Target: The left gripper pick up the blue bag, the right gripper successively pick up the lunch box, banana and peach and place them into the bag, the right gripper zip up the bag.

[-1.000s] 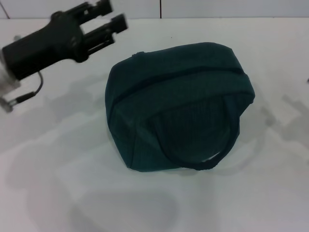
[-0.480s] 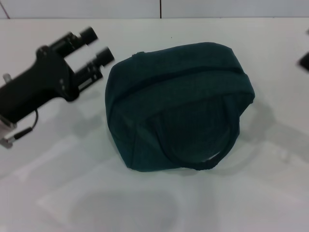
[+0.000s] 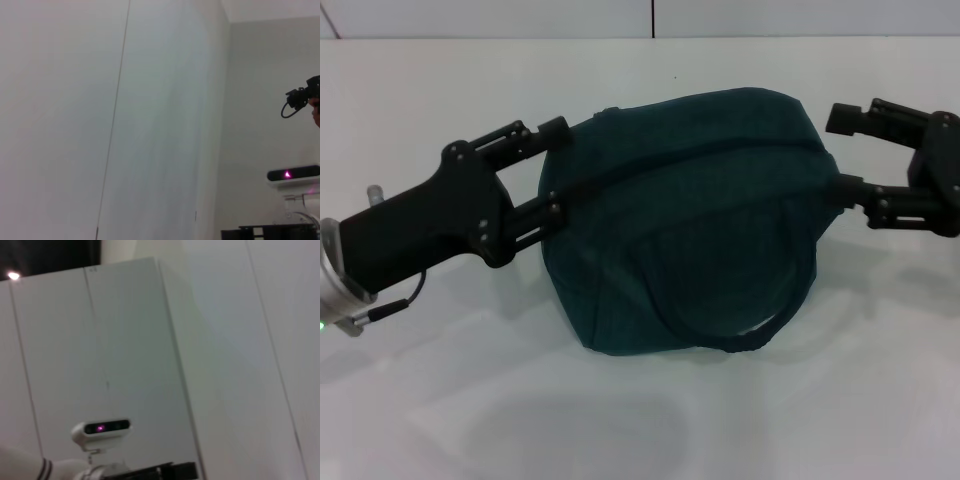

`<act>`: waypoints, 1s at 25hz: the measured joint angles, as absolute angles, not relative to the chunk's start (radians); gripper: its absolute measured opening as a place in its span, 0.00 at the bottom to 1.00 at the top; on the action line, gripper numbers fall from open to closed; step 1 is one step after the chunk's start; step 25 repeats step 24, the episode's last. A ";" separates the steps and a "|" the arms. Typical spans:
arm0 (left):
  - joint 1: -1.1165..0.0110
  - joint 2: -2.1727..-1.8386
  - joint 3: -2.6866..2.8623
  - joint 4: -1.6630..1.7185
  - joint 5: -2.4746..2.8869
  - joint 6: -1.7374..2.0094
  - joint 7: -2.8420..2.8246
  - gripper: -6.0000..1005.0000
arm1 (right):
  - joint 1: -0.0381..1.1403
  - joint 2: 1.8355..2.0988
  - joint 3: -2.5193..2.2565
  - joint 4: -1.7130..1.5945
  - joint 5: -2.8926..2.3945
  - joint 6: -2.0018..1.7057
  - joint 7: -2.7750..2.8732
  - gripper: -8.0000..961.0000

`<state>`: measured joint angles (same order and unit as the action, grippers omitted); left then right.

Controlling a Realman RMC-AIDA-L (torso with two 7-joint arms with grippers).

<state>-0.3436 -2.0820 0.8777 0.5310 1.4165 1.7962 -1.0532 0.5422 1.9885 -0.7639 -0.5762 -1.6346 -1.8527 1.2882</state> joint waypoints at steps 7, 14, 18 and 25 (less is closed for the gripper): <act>-0.352 -2.080 0.877 0.528 1.436 1.794 -1.075 0.60 | 0.532 2.002 -0.761 -0.592 -1.631 -1.828 1.283 0.91; -0.363 -2.080 0.877 0.528 1.454 1.789 -1.099 0.60 | 0.531 2.005 -0.763 -0.592 -1.631 -1.827 1.283 0.91; -0.366 -2.078 0.877 0.528 1.462 1.787 -1.116 0.60 | 0.531 2.005 -0.764 -0.592 -1.632 -1.825 1.282 0.91; -0.367 -2.078 0.874 0.528 1.462 1.784 -1.116 0.60 | 0.532 2.006 -0.764 -0.592 -1.634 -1.825 1.277 0.91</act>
